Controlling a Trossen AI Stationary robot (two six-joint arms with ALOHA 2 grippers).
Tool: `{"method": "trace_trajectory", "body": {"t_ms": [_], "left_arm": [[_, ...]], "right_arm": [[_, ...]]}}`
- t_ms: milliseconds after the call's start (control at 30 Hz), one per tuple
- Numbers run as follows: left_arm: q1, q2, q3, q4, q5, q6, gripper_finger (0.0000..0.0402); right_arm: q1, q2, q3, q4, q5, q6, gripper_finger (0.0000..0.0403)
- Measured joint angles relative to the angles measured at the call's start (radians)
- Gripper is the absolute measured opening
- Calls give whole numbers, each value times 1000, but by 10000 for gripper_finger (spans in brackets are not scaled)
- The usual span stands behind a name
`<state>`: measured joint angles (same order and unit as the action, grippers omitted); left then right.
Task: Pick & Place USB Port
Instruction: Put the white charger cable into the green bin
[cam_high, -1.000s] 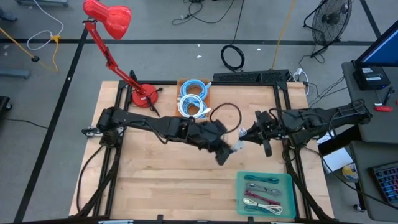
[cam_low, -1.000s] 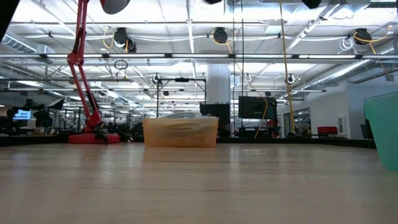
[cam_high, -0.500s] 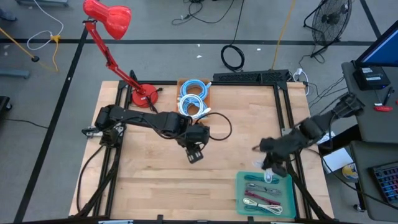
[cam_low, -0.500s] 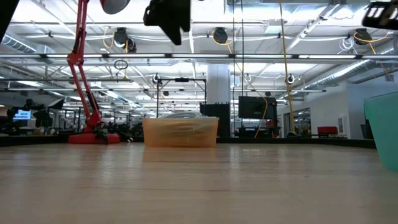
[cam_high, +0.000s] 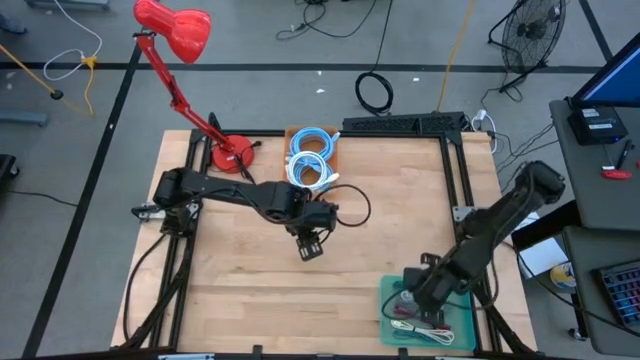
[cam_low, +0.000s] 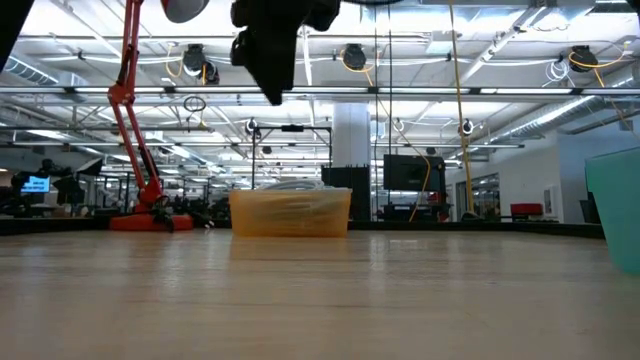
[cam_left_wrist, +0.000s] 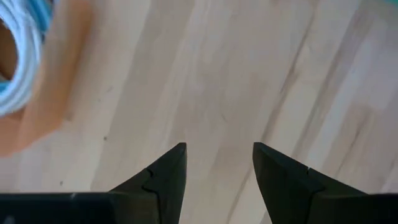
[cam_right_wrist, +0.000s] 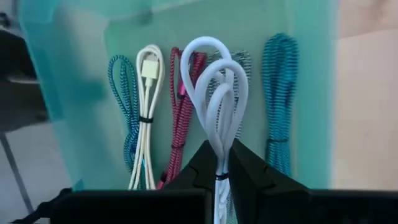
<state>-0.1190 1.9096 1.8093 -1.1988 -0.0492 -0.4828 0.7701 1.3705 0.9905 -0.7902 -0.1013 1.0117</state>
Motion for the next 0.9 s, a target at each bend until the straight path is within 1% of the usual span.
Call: {"method": "trace_trajectory", "body": {"t_ms": [167,233,333,467,533,633,733,900], "left_arm": [[-7,0,-77,24,41,-8,186],[-15,1,-100,29,54,-16,186],[-29,0,-131,51,76,-30,186],[-43,0,-140,62,76,-43,186],[-47,0,-141,74,76,-46,186],[-47,0,-141,91,76,-50,186],[-47,0,-141,92,76,-50,186],[-47,0,-141,103,73,-50,186]], "right_arm": [[24,76,0,53,-2,-9,12],[34,86,0,73,3,-7,12],[59,94,-4,65,46,-18,12],[80,94,-51,85,47,-4,12],[94,94,-84,122,24,16,12],[117,95,-138,231,-42,62,12],[138,95,-175,322,-82,115,12],[155,95,-179,326,-78,129,12]]}}
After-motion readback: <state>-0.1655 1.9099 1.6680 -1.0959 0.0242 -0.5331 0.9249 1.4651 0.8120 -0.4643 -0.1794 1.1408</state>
